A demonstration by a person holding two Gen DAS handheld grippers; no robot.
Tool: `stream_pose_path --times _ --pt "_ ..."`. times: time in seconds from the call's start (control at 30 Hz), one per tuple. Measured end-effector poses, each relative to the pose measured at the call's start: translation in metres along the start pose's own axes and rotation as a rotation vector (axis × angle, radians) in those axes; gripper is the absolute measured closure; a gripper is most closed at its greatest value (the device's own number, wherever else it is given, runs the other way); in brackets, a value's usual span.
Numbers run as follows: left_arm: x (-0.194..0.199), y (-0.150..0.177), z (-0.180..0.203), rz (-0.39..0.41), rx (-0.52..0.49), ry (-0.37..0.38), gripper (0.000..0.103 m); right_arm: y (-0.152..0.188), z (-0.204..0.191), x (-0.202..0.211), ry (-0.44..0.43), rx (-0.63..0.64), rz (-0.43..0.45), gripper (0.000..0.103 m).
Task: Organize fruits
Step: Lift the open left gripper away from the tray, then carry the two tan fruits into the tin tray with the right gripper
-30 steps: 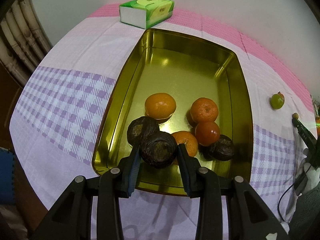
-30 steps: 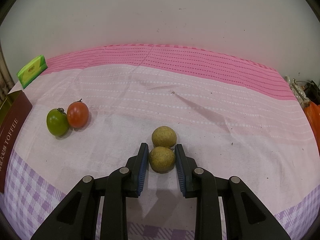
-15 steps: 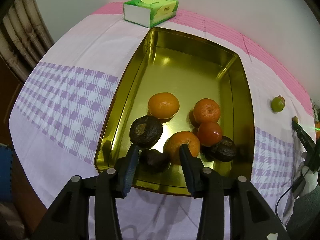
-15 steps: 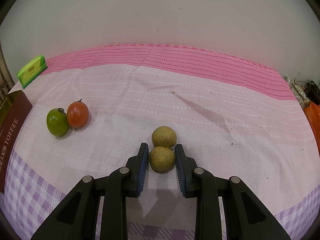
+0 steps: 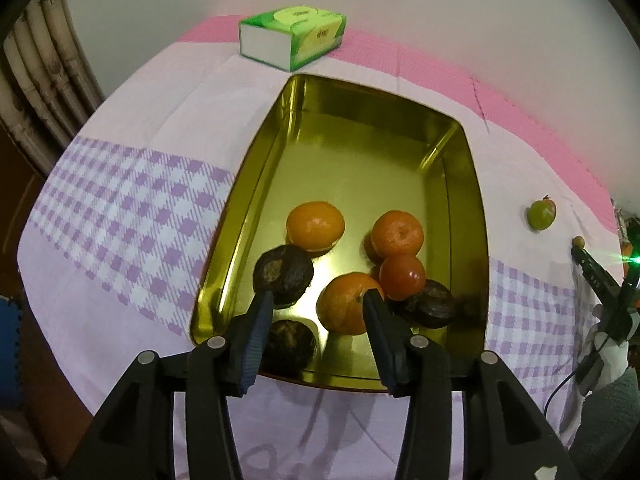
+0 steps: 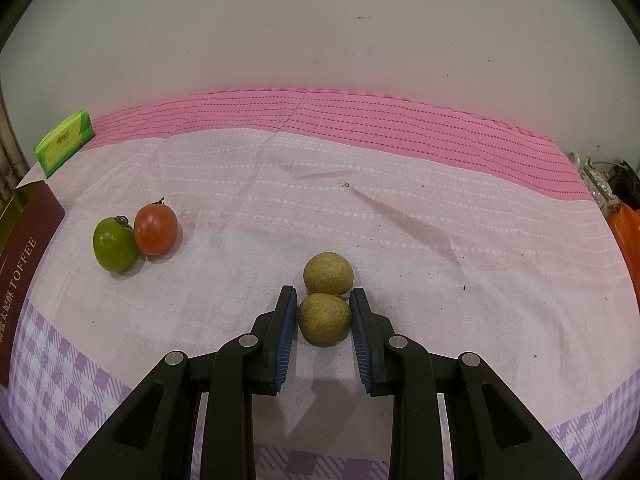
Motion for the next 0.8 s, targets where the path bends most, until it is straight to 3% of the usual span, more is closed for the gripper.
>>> stream_pose_path --times 0.3,0.5,0.8 --pt "0.031 -0.014 -0.014 0.108 -0.033 -0.057 0.047 -0.001 0.000 0.001 -0.007 -0.009 -0.003 0.074" --pt "0.043 -0.012 -0.030 0.185 0.012 -0.069 0.037 -0.003 -0.002 0.002 0.009 -0.013 -0.022 0.074" --pt "0.038 -0.011 -0.043 0.195 0.054 -0.061 0.029 -0.006 -0.009 0.003 0.033 -0.011 -0.068 0.075"
Point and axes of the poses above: each gripper's, at about its wrist camera, not at the fingertips, and x roughly against the way its jaws point, z to its right, y to its underside, the point moved 5 cm from there along -x, roughly the way its jaws point, and after that the axes turned 11 degrees about y, right-handed, at the moved point
